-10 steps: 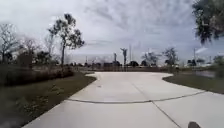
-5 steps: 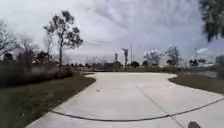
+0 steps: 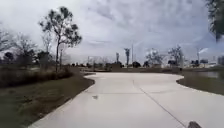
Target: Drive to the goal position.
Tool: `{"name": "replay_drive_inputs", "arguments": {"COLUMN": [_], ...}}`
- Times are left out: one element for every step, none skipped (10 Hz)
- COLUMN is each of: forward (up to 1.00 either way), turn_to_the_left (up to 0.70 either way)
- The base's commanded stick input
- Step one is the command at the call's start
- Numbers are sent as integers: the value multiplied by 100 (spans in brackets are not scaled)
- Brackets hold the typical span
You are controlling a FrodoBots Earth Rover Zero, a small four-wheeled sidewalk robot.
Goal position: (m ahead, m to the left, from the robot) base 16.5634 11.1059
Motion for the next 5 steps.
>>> {"name": "replay_drive_inputs", "arguments": {"forward": [100,100,100,100,100], "turn_to_the_left": [0,0,0,0,0]}}
